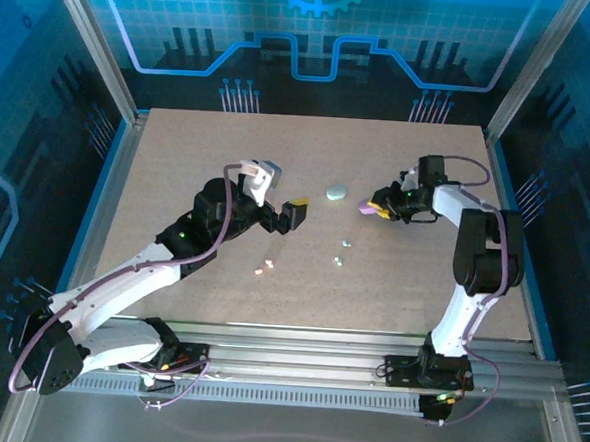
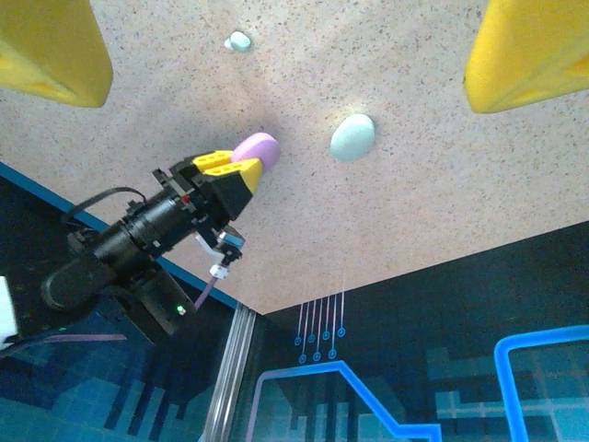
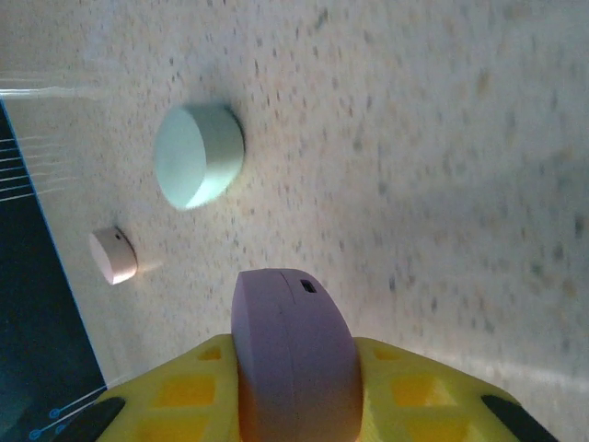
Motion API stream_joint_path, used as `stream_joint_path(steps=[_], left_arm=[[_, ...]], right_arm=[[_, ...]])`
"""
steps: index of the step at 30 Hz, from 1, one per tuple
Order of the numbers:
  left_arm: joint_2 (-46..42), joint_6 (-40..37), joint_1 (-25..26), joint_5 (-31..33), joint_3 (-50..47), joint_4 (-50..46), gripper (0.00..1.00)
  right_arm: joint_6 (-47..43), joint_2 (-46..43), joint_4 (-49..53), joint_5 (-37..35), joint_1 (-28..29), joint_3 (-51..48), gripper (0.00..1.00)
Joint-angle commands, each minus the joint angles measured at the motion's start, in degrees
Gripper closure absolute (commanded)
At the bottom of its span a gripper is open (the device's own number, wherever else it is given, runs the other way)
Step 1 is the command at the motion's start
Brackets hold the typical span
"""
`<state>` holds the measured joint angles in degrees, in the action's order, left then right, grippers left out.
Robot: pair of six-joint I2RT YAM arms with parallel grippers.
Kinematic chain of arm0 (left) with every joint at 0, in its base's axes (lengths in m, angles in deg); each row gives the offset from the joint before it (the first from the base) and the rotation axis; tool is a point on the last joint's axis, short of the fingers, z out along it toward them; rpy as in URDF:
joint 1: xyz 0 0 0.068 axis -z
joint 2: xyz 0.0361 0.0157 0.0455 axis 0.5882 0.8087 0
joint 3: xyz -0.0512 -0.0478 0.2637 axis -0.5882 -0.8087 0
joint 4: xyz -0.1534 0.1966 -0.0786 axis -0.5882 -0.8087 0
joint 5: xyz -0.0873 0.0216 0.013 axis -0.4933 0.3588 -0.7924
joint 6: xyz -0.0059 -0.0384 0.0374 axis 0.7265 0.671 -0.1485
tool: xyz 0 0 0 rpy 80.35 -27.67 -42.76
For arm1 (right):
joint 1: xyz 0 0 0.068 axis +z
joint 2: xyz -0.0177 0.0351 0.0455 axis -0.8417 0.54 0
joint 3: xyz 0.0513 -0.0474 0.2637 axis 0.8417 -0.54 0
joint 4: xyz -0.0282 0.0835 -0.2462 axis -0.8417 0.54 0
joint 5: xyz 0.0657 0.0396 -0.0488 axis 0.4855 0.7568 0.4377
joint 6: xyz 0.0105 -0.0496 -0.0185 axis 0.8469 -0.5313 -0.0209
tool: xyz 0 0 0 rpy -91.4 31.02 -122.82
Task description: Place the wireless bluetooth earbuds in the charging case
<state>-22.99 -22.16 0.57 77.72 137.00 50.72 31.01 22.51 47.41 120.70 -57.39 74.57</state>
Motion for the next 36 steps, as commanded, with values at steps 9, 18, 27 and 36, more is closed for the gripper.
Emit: stream_joint_path(steps=[9,18,27,36], left_arm=[[-1.4,1.3,0.1,1.4,1.4,-4.1,0.01],[-1.2,1.3,0.0,-1.0,3.0,-7.7,0.01],[-1.3,1.4,-0.5,-1.4,3.1,-8.4,0.01],[-1.8,3.9,-2.4,-1.6,2.5,-8.9,0.01]], right_arm=[[-5.8,9.3,4.8,1.0,-1.1,8.0,0.82],[-6.6,8.1,6.8,-1.6,-1.9,7.8,0.58],[-8.4,7.4,9.8,-5.3,-1.9,9.6,0.51],[-11.7,5.7,11.8,-5.6,-0.6,14.4,0.45]])
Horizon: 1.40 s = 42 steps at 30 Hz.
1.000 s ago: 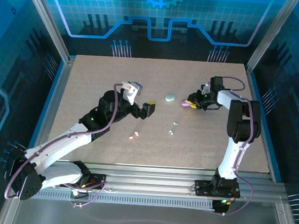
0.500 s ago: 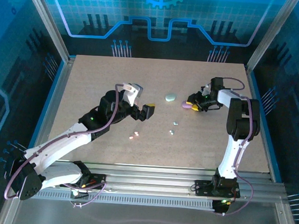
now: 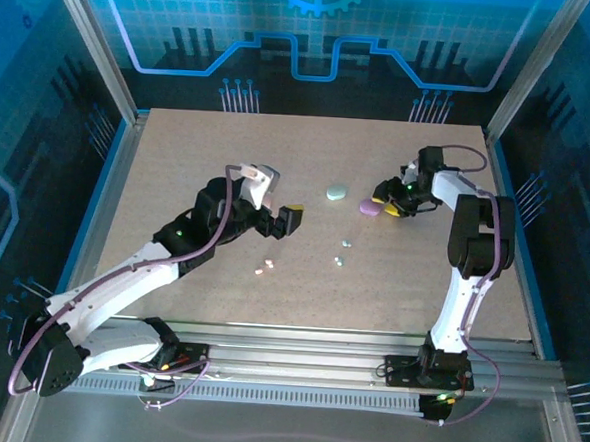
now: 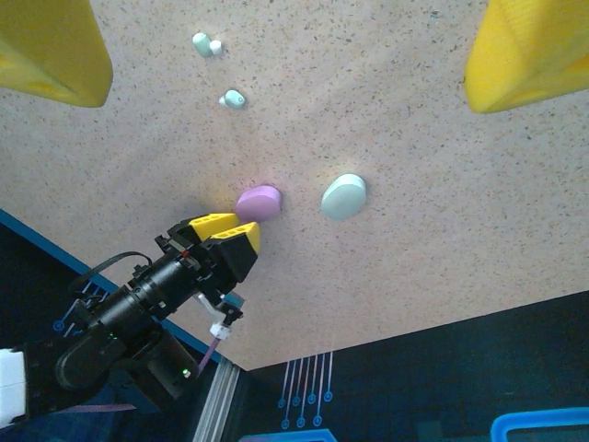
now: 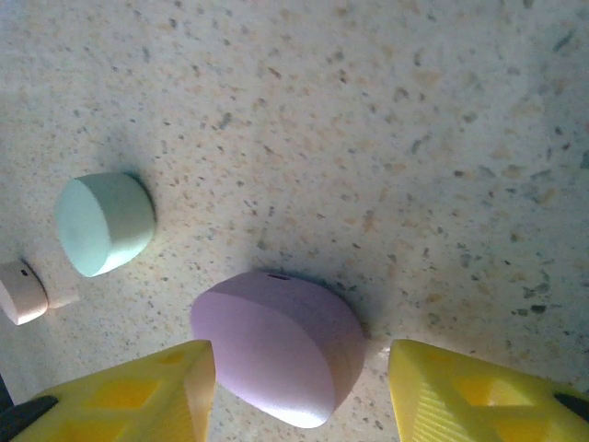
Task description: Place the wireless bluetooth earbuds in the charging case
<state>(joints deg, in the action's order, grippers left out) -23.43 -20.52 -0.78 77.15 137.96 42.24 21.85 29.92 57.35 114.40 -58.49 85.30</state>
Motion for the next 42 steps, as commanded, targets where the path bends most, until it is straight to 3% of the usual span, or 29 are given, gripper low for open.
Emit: stream_joint_path(steps=[1,11,23,33,42], left_arm=[[-1.3,2.6,-1.2,-1.3,1.6,-0.5,0.01],[-2.4,2.7,-1.6,-1.6,1.7,-1.9,0.01],[-3.5,3.1,-2.2,-1.6,1.2,-3.1,0.01],[-2.0,3.7,-2.7,-2.0,2.3,-4.9,0.01],[5.2,9.0,-4.3,-3.6,6.6,-10.5,0.01]], right_arm=[[-3.1,-1.1,2.5,1.1,1.1,5.0,0.45],[-7.2,13.6,13.8,-0.7,9.4,28.4,0.45],[-10.1,28.5,25.0,-1.8,12.8,49.4,0.47],[-12.9,30.7,27.1,6.5,13.5,51.0,0.5],[-16.9,24.8,27.2,6.9,15.0,45.0,0.5]])
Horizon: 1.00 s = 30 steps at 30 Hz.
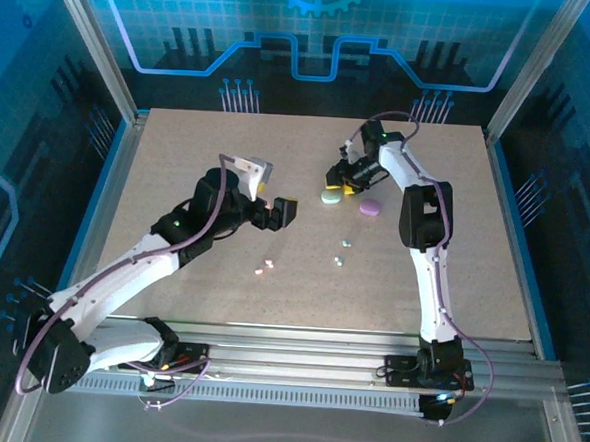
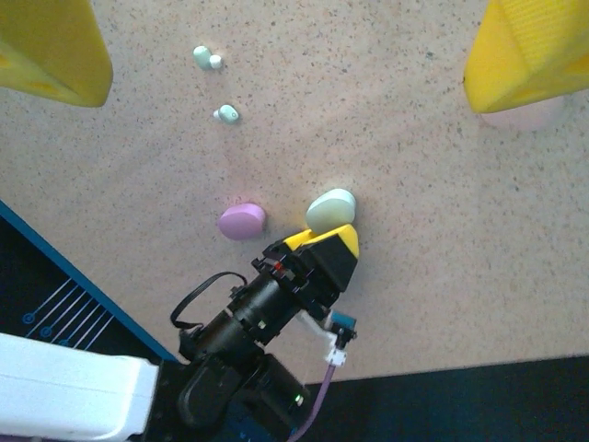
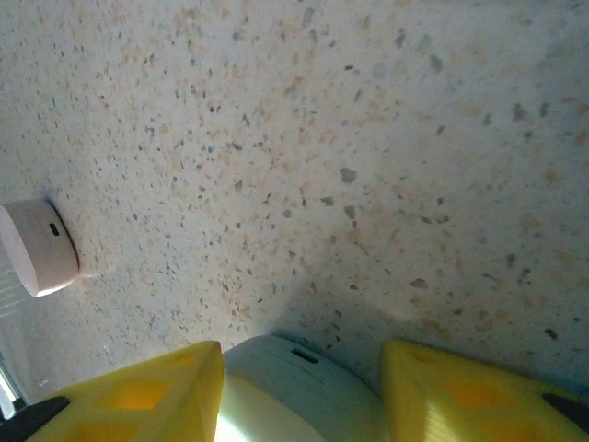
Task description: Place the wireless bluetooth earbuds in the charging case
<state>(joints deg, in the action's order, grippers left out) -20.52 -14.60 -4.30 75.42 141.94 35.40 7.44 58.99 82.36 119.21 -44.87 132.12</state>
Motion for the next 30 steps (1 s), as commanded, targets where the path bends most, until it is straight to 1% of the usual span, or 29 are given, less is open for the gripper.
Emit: stream_joint_path(steps=[1,8,11,13,15,18,20,23,27,28,30], left_arm=[[3.1,3.5,-1.0,-2.2,2.8,-3.8,0.01],[5.6,6.3,-1.9,-3.4,3.2,-3.3,0.01],[5.3,6.5,-2.2,-3.2,3.0,-3.6,0.01],[4.9,6.7,-2.4,-3.1,2.7,-3.5,0.01],[4.5,6.8,-2.5,-2.9,2.3,-3.2,0.01],[3.9,6.8,-2.6,-2.6,2.0,-3.2,0.01],[3.6,6.6,-2.7,-2.5,1.5,-3.0,0.01],[3.3,6.7,-2.9,-2.2,0.7,-2.4,0.01],[3.1,7.0,-3.2,-2.3,0.4,-2.0,0.01],[3.0,7.0,-3.2,-2.3,0.4,-2.2,0.01],[2.8,7.0,-3.2,-2.4,0.3,-2.1,0.01]], right_arm=[[-3.0,-4.9,2.2,2.1,1.6,-2.5,0.5],[-5.1,-9.5,1.9,-1.3,4.1,-8.2,0.46],[-5.8,-10.7,1.6,-7.5,5.1,-9.4,0.42],[-7.1,-11.1,1.1,-12.3,5.8,-10.1,0.37],[-9.4,-11.1,0.8,-15.6,6.5,-10.3,0.32],[-13.2,-11.4,-0.3,-20.6,7.3,-10.9,0.28],[-16.3,-12.0,-1.6,-21.8,7.9,-12.1,0.26],[-20.0,-12.8,-4.0,-21.9,9.4,-14.7,0.25],[-22.0,-12.8,-6.8,-23.5,11.0,-17.2,0.25],[-22.2,-14.2,-7.2,-23.6,11.2,-17.7,0.25],[-22.9,-14.4,-8.0,-24.4,11.5,-18.1,0.25]])
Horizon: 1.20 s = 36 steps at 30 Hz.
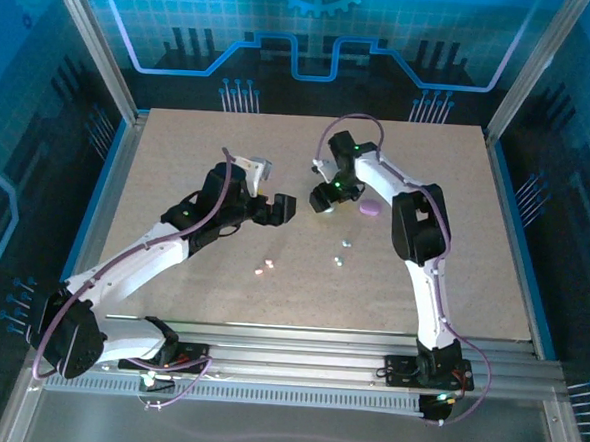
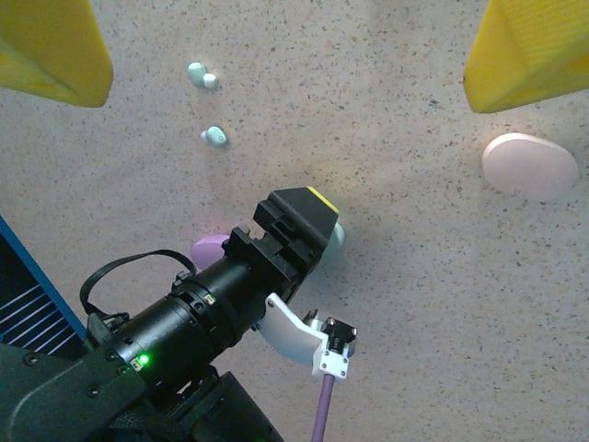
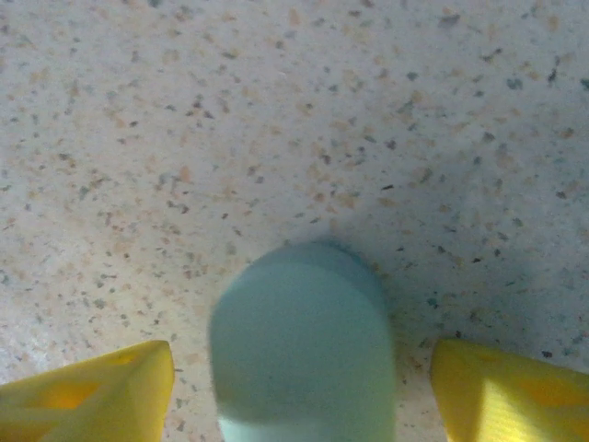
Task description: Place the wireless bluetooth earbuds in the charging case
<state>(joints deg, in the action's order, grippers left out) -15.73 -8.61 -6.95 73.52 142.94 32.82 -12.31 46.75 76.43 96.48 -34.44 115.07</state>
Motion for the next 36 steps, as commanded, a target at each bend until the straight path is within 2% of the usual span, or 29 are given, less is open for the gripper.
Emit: stream_joint_path(steps=[1,9,15,24,27,30,32,36], left_arm=[[-2.1,1.0,-0.6,-0.3,-0.8,0.4,0.01],[-2.7,1.3,-0.9,-0.2,-1.3,0.8,0.01],[-3.2,2.2,-1.5,0.3,-1.5,0.8,0.01],[-4.5,4.8,-3.0,-0.2,-2.2,1.8,0.01],[-5.2,6.5,-3.4,-0.6,-2.6,2.5,0.01],[-5.9,8.0,-4.0,-3.0,-2.8,3.7,0.03],[-6.2,9.0,-4.7,-5.2,-2.9,5.2,0.06],[-6.4,11.1,-6.2,-11.7,-2.3,8.8,0.14]], right_arm=[[-3.2,-2.0,-2.1,-1.9,1.1,-1.0,0.26],[-5.2,-1.5,-0.4,-1.7,1.8,-0.7,0.35],[-6.4,-3.8,-2.6,-3.2,2.2,-4.6,0.43],[-6.6,-9.1,-7.6,-1.9,2.3,-10.4,0.62],[-4.2,-16.7,-12.1,1.9,2.3,-15.7,0.63],[-1.3,-28.2,-22.3,6.3,2.4,-25.3,0.66],[-1.0,-36.3,-29.9,8.2,2.4,-32.4,0.67],[-3.1,-48.3,-36.4,9.1,2.7,-40.0,0.68]])
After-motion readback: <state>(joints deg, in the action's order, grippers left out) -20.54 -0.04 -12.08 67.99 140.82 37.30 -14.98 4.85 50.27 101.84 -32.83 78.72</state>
